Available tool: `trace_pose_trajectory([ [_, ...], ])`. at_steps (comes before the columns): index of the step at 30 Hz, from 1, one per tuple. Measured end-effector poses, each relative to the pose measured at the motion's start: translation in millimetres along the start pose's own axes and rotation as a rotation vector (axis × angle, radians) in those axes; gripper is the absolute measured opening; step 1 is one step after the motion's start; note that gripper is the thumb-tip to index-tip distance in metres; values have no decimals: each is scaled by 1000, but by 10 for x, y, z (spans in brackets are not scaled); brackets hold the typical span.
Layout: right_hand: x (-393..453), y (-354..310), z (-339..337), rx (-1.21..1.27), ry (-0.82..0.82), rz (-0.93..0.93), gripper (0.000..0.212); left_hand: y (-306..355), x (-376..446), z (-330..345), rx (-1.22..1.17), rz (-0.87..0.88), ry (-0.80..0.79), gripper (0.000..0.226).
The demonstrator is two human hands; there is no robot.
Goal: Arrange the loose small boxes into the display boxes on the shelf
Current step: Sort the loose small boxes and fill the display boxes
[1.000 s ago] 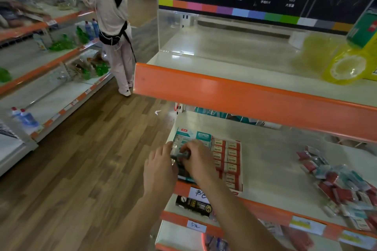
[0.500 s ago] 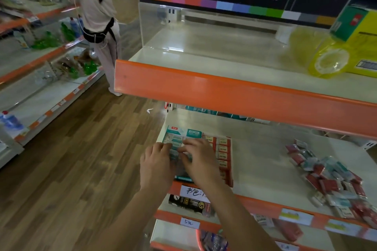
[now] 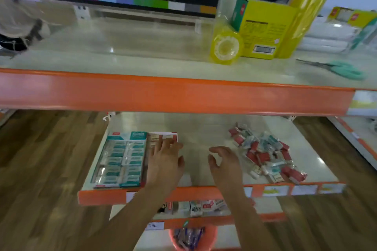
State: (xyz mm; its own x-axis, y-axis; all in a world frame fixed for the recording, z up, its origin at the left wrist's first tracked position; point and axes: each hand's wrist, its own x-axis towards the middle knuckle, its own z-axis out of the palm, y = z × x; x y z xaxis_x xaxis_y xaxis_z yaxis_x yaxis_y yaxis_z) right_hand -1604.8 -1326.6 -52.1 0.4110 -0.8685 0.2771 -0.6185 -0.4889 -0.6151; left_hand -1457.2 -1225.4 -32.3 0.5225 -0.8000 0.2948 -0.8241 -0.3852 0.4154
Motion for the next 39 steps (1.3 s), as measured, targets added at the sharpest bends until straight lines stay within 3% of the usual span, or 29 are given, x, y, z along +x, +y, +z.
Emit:
trace_pose_trajectory([
  [10,-23,606,-530,-101,27,317,39,748,17,656,-40,206,-212,38],
  [19,-168,832,-629,18,104,344,42,1297,202,1210,-21,461,-356,49],
  [23,-180,899,-659,33,65,317,42,1323,226,1150,27,503,-267,47],
  [27,-190,968,-714,54,-1,271,44,1198,113,1030,69,375,-164,37],
  [31,-130,985,-689,-52,-130,221,58,1008,44,950,-30,288,-215,26],
  [35,-69,935,-626,-130,-141,242,41,902,-18,837,-423,203,-170,23],
  [39,-61,864,-567,-72,-157,225,37,802,-92,781,-406,149,-105,26],
])
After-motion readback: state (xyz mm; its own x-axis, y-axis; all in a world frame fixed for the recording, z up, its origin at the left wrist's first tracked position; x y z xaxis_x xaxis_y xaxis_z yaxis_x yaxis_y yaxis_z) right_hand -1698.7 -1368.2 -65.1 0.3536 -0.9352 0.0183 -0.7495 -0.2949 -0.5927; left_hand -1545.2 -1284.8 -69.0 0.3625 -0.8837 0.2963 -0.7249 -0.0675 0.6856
